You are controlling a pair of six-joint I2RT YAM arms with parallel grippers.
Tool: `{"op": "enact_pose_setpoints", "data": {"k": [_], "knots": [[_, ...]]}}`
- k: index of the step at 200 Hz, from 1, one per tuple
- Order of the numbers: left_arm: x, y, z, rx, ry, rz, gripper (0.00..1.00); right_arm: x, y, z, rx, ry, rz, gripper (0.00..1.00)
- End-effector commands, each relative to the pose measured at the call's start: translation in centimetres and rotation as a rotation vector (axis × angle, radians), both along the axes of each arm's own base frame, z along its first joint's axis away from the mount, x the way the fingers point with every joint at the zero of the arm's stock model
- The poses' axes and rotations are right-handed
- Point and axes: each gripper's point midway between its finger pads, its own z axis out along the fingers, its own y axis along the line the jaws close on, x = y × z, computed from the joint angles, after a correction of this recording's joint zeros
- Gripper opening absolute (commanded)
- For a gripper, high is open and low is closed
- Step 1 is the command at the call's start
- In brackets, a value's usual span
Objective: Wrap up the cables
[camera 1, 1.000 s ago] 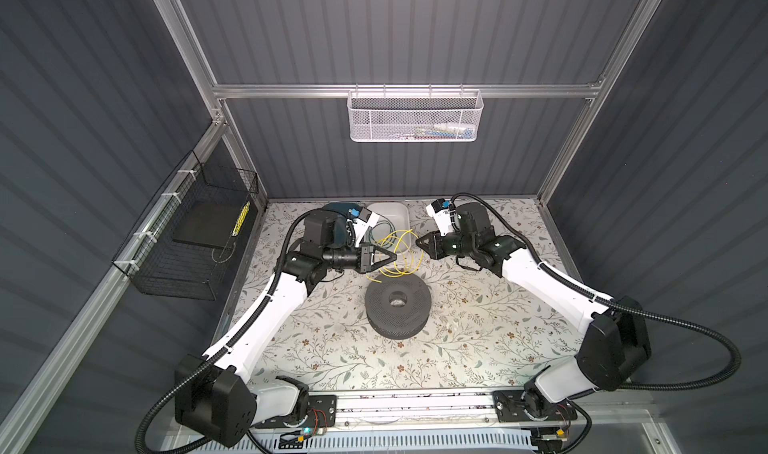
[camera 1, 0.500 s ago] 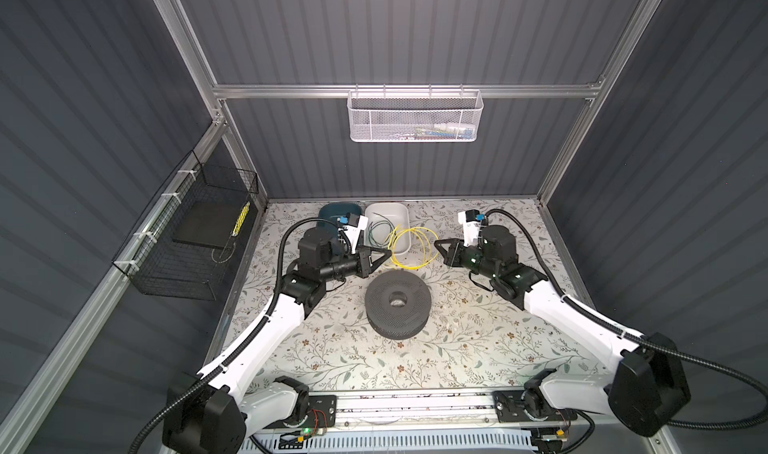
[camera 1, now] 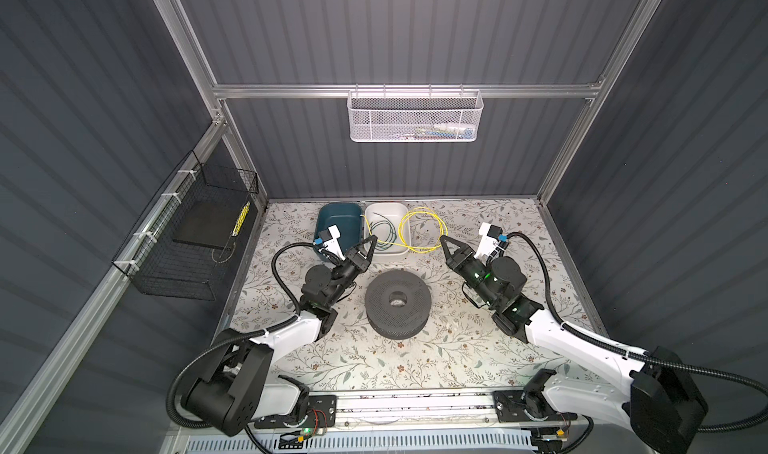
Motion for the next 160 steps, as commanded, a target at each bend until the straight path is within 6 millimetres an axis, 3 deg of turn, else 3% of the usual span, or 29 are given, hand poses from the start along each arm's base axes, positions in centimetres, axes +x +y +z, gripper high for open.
{"op": "enact_pose_setpoints", "data": {"k": [1,24,35,63,80,101,134,160], "knots": [[0.6,3.4,4.6,-0.230,-0.128,0.114,0.16,0.9,-2.1,4.7,0.077,-0.105,-0.121,0.00],[-0.1,3.0,5.2,-0.178,-0.160,0.091,0.43,0.8,-2.0,4.1,-0.013,-0.099,-0.125,0.00],[-0.3,2.5,5.3,-0.099,-0.145,0.081,0.53,0.0,-2.9,4.9,-0.051,-0.123,-0.141,0.00],[-0.8,-0.1,4.4,0.384,-0.033,0.021,0.58,-0.8,-4.2,4.7,-0.198,-0.109,-0.167,0.00],[-1.4,-0.4,4.8,0.614,-0.005,0.010,0.61,-1.1,-4.5,4.6,-0.269,-0.103,-0.164,0.00],[-1.8,-1.7,6.1,0.753,-0.006,-0.035,0.66,-1.3,-4.3,4.3,-0.321,-0.092,-0.152,0.00],[-2.9,-6.9,5.7,0.926,-0.055,-0.107,0.72,-1.2,-4.4,3.6,-0.339,-0.076,-0.157,0.00],[-1.8,-7.6,5.3,0.980,-0.052,-0.029,0.72,-1.4,-4.3,3.4,-0.341,-0.071,-0.148,0.00]]}}
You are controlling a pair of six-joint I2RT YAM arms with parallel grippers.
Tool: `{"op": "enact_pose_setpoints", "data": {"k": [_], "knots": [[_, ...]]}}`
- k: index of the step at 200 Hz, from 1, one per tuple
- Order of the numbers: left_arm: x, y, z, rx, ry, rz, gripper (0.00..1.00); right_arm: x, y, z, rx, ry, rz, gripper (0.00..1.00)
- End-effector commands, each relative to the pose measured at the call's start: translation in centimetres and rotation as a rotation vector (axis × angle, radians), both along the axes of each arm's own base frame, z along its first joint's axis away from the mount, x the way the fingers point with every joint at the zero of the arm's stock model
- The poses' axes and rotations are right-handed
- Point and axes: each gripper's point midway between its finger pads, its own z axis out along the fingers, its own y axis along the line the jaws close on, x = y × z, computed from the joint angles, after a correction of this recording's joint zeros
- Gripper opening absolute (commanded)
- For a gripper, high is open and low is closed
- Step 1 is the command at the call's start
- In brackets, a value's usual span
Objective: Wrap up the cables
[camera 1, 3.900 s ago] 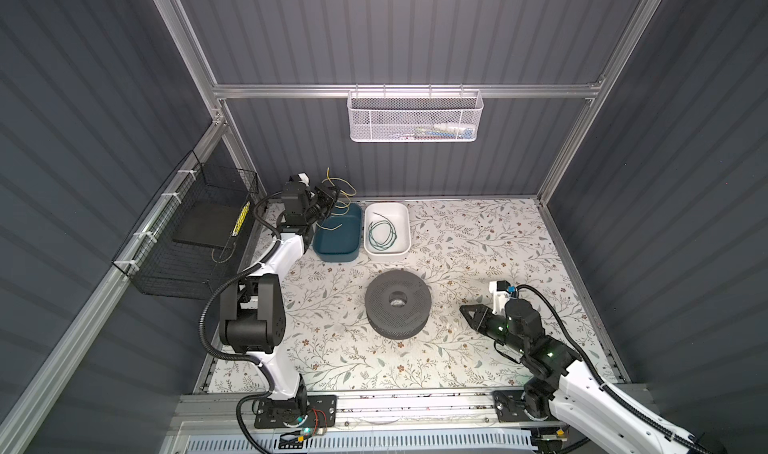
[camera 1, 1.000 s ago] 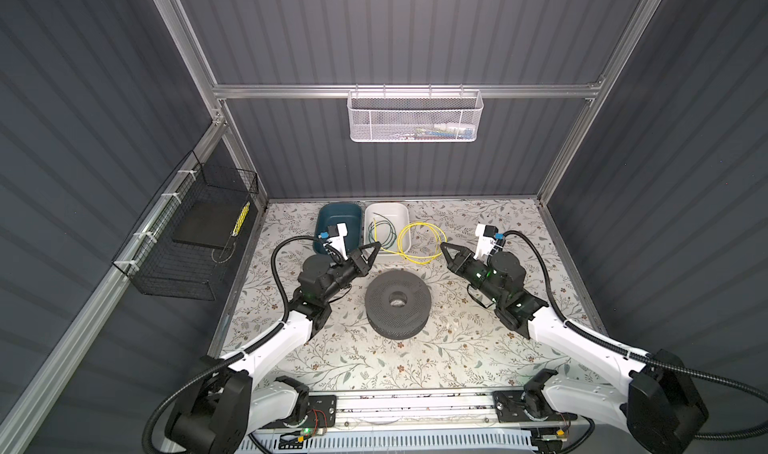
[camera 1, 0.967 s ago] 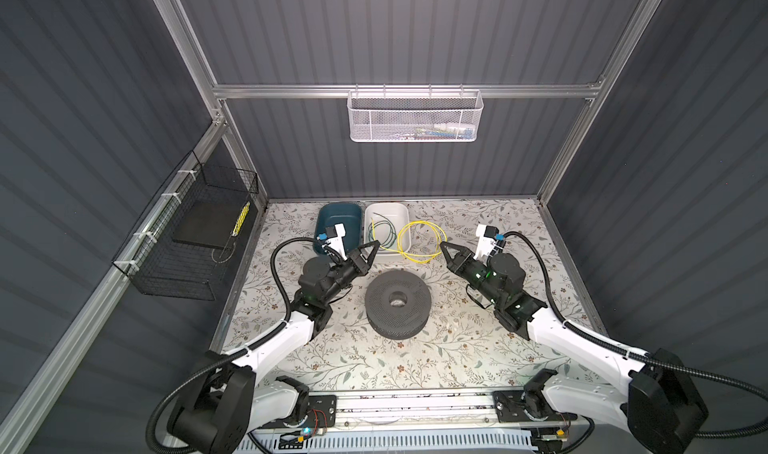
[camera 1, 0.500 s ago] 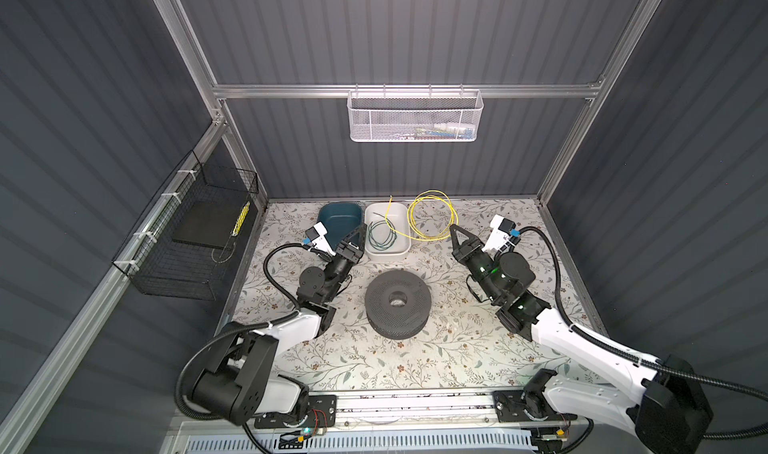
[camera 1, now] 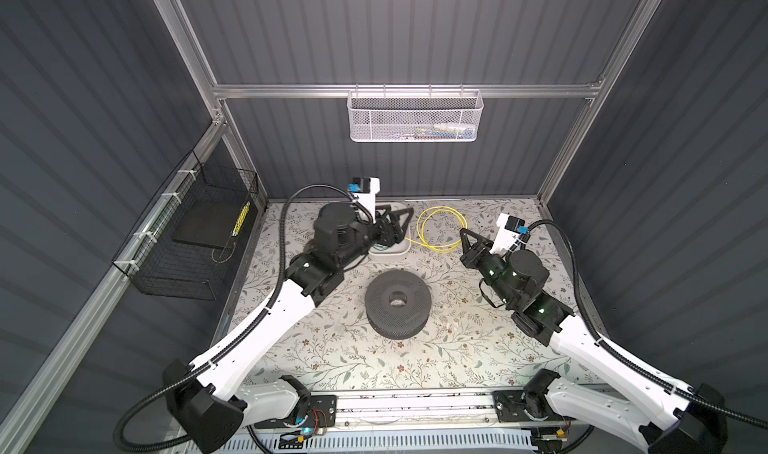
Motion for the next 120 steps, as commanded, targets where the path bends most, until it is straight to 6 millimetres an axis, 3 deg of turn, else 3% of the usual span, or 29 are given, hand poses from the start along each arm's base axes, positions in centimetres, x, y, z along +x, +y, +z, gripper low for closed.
{"op": "enact_pose_setpoints", "data": {"k": [1,29,57,101,120], "knots": [[1.0,0.9,-3.9,0.207,0.032,0.087,0.72,-0.2,-0.3,0.4,-0.022,-0.010,-0.011,0.00],[2.7,1.9,-4.1,0.223,0.024,0.198,0.69,-0.7,-0.5,0.1,-0.024,-0.004,-0.003,0.00],[3.5,1.6,-3.8,0.191,-0.004,0.224,0.62,-1.1,-0.5,-0.4,-0.019,0.006,0.010,0.00],[4.2,-0.9,-3.5,0.150,-0.018,0.144,0.36,-1.6,-0.3,-1.2,-0.015,0.020,0.023,0.00],[4.2,-1.0,-3.3,0.109,-0.019,0.146,0.13,-1.7,-0.6,-1.5,-0.022,0.022,0.015,0.00]]}}
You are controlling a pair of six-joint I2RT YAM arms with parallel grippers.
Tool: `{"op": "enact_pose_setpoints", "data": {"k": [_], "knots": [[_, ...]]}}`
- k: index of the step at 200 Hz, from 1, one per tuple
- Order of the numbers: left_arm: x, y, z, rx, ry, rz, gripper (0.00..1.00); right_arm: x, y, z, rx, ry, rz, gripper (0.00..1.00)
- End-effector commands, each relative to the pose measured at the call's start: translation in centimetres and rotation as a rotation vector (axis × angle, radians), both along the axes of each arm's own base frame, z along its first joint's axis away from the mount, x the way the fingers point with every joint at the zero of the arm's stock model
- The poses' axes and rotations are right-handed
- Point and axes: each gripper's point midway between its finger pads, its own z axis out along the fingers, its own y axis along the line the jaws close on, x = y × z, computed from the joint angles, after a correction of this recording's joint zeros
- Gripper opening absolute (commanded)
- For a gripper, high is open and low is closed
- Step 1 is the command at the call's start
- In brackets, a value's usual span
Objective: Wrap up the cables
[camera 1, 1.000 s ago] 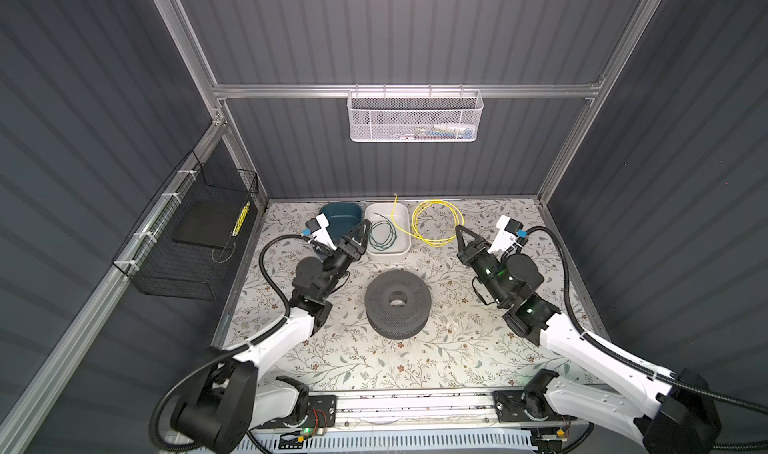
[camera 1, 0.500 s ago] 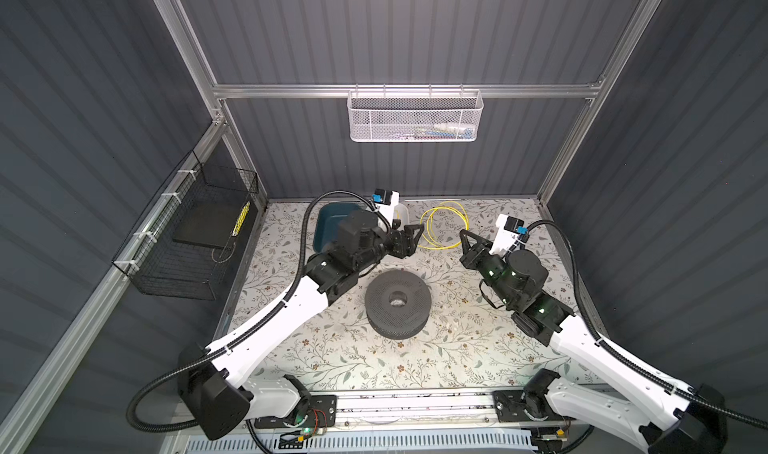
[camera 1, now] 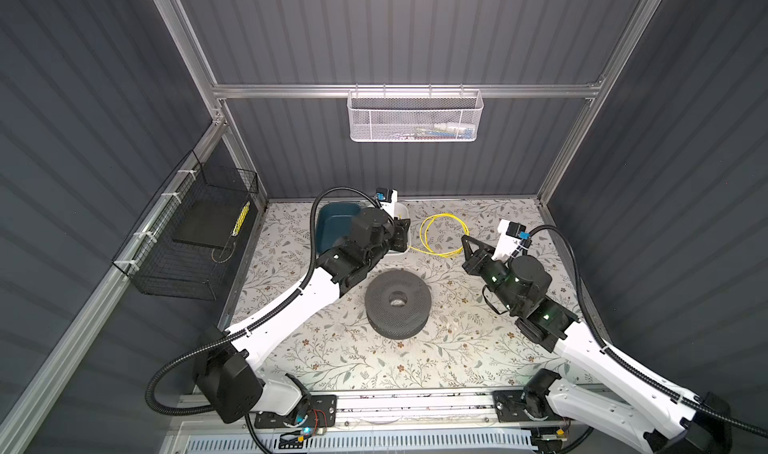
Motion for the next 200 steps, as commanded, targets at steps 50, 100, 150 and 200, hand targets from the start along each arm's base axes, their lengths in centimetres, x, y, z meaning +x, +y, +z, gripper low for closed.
{"op": "enact_pose_setpoints", "data": {"k": [50,100,150,200], "knots": [[0.1,1.7,2.9,-0.323,-0.103,0.103,0.00,0.7,-2.1,0.2,0.074,-0.033,-0.122,0.00],[-0.7,7.8,1.8,-0.822,-0.143,0.335,0.00,2.7,-2.7,2.8,0.328,-0.113,-0.178,0.00],[-1.3,10.2,-0.8,-1.081,-0.088,0.394,0.00,3.3,-2.3,3.8,0.440,-0.151,-0.179,0.00],[-3.8,11.5,1.2,-0.860,-0.129,0.343,0.45,2.0,-0.5,3.9,0.215,-0.132,-0.056,0.00]]}}
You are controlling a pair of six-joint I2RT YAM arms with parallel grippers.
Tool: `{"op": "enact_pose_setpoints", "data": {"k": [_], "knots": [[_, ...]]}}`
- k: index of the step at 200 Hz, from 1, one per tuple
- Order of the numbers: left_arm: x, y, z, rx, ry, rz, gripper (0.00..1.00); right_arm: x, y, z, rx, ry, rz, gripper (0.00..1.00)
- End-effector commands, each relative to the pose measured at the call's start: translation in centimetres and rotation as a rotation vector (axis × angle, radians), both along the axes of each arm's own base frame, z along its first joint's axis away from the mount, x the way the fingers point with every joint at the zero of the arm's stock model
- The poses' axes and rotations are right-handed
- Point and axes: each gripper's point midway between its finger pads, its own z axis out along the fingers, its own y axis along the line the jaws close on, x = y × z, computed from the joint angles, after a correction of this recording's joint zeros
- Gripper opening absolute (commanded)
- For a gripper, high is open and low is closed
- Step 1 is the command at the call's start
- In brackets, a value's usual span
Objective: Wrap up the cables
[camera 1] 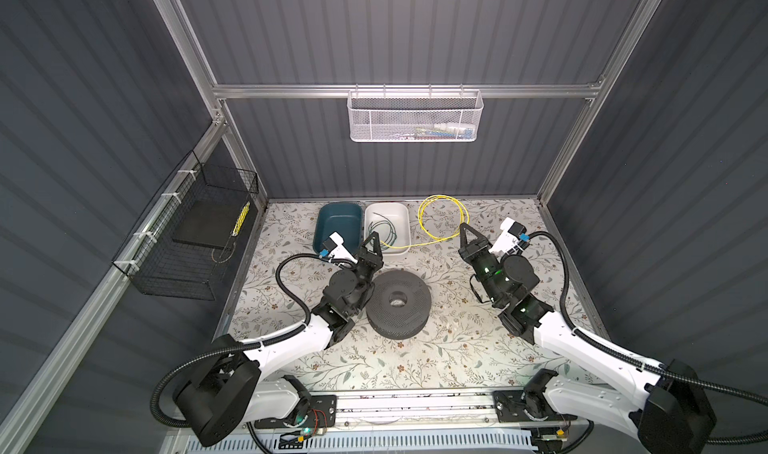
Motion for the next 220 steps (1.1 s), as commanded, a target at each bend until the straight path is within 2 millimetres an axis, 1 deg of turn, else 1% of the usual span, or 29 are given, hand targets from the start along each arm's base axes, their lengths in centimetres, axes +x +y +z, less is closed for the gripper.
{"op": "enact_pose_setpoints", "data": {"k": [1,13,18,30,38,46,48,52,61,69,77,79,80,82,101,112,125,139,149,189,207,220], "knots": [[-1.5,2.3,3.7,0.111,-0.058,0.044,0.46,-1.0,0.0,2.3,-0.098,-0.050,0.031,0.00],[-2.3,3.6,5.2,0.280,-0.023,0.079,0.61,-1.5,0.0,1.6,-0.167,-0.024,0.053,0.00],[-2.7,4.2,5.7,0.354,-0.012,0.092,0.65,-1.8,-0.1,1.4,-0.190,-0.022,0.057,0.00],[-3.7,5.1,7.1,0.525,-0.022,0.104,0.65,-2.3,-0.7,0.8,-0.231,-0.005,0.053,0.00],[-4.2,5.0,7.9,0.629,-0.026,0.073,0.61,-2.6,-0.8,0.5,-0.254,0.007,0.062,0.00],[-4.5,3.5,8.7,0.753,-0.054,-0.013,0.53,-2.9,-0.8,0.1,-0.277,0.017,0.077,0.00],[-4.5,3.0,8.5,0.786,-0.049,-0.038,0.51,-3.0,-0.8,0.1,-0.281,0.017,0.079,0.00],[-4.4,2.3,8.8,0.844,-0.042,-0.079,0.49,-3.1,-0.8,0.0,-0.288,0.019,0.085,0.00],[-4.3,0.1,8.4,0.965,-0.017,-0.211,0.45,-3.4,-0.6,-0.2,-0.305,0.033,0.104,0.00],[-4.4,-1.8,7.6,1.066,0.014,-0.321,0.45,-3.5,-0.5,-0.4,-0.319,0.046,0.120,0.00],[-4.9,-4.0,6.7,1.154,0.010,-0.418,0.45,-3.7,-0.3,-0.4,-0.331,0.054,0.140,0.00],[-5.1,-4.5,6.2,1.179,0.013,-0.438,0.45,-3.7,-0.2,-0.5,-0.335,0.058,0.144,0.00],[-5.1,-4.7,6.8,1.184,0.001,-0.439,0.45,-3.7,-0.2,-0.5,-0.336,0.060,0.146,0.00],[-5.4,-5.2,7.1,1.199,-0.013,-0.447,0.45,-3.8,-0.2,-0.6,-0.338,0.065,0.150,0.00],[-7.2,-9.2,6.6,1.389,-0.106,-0.509,0.46,-4.0,0.0,-0.6,-0.342,0.088,0.182,0.00],[-8.0,-11.3,6.0,1.444,-0.154,-0.551,0.47,-4.2,0.2,-0.5,-0.332,0.097,0.210,0.00],[-8.4,-13.7,4.5,1.495,-0.200,-0.591,0.48,-4.6,0.4,-0.4,-0.314,0.104,0.237,0.00],[-8.5,-15.7,2.8,1.530,-0.248,-0.622,0.50,-4.9,0.6,-0.5,-0.291,0.126,0.263,0.00],[-8.5,-16.9,2.1,1.528,-0.281,-0.624,0.52,-5.2,0.8,-0.5,-0.279,0.136,0.284,0.00],[-7.9,-19.5,1.1,1.484,-0.343,-0.630,0.59,-5.7,1.3,-1.5,-0.257,0.185,0.328,0.00],[-7.5,-20.1,0.5,1.492,-0.342,-0.630,0.59,-5.9,1.4,-1.6,-0.246,0.185,0.339,0.00],[-7.8,-20.7,0.3,1.481,-0.358,-0.658,0.58,-6.0,1.3,-1.7,-0.242,0.186,0.338,0.00]]}}
